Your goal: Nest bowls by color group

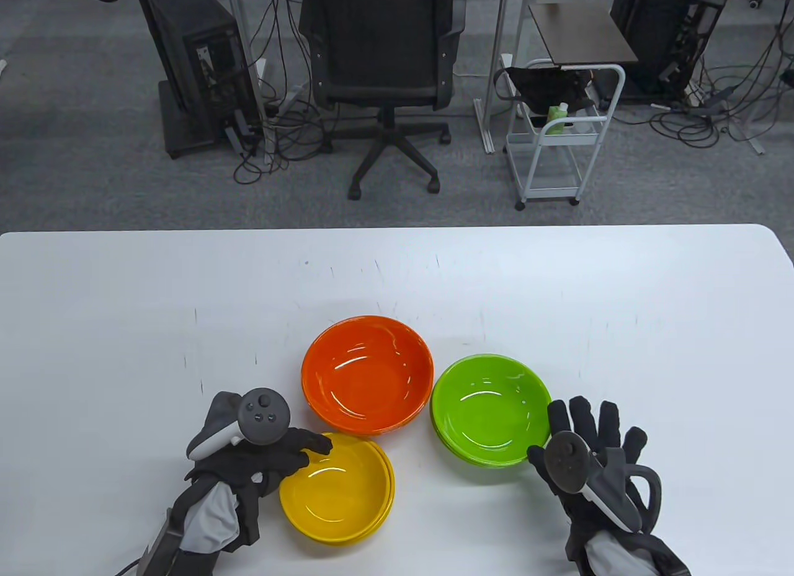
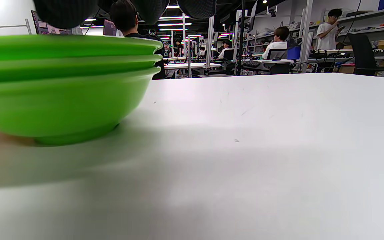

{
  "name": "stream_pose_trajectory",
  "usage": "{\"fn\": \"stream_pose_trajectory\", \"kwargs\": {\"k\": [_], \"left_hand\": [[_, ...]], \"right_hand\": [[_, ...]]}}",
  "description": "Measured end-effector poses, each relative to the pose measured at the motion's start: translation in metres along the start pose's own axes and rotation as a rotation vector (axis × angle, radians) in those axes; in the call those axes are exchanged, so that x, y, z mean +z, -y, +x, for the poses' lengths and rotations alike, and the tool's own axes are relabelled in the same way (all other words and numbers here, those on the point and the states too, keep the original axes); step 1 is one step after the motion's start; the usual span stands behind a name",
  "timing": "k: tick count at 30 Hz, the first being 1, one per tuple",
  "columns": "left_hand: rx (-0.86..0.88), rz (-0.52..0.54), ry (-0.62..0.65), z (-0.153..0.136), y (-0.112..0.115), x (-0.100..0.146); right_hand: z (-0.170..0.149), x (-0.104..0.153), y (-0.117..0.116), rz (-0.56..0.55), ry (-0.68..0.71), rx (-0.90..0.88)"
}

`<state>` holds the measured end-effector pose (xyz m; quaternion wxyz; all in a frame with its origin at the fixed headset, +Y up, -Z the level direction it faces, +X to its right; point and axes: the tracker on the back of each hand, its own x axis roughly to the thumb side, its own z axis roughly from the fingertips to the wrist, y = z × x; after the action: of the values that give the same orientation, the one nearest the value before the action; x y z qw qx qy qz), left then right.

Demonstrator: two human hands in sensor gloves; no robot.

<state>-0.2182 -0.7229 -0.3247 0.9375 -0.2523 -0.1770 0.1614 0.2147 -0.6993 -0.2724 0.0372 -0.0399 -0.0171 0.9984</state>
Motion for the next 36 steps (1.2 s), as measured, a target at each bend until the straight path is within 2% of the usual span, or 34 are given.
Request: {"fn": "stream_pose_trajectory", "kwargs": {"k": [5,10,13,17,21,23,31,36], "left_hand": [[-0.005,-0.026,0.005,0.002,0.003,-0.003],[0.0,0.009,-0.007,0.007,-0.011,0.01],[-0.036,0.118,-0.036,0.015,-0.028,0.025],[-0.049,0.4,-0.016,0.03,-0.041,0.045],[-0.16,0.581,-0.065,0.046,-0.037,0.054],[-0.235,0.631,-0.113,0.053,-0.031,0.054],[-0.408,0.652,-0.241,0.058,-0.004,0.043],[-0.41,0.658,-0.248,0.048,0.002,0.041]], "right_hand": [[-0.001,0.0,0.001,-0.009,0.001,-0.006],[0.001,0.0,0.006,-0.037,0.013,-0.006],[0.005,0.003,0.011,-0.073,0.031,0.002],[0.012,0.008,0.016,-0.131,0.065,0.015],[0.018,0.012,0.017,-0.173,0.098,0.03],[0.02,0.014,0.016,-0.179,0.116,0.034],[0.022,0.013,0.007,-0.145,0.135,0.055],[0.021,0.011,0.003,-0.126,0.13,0.048]]}}
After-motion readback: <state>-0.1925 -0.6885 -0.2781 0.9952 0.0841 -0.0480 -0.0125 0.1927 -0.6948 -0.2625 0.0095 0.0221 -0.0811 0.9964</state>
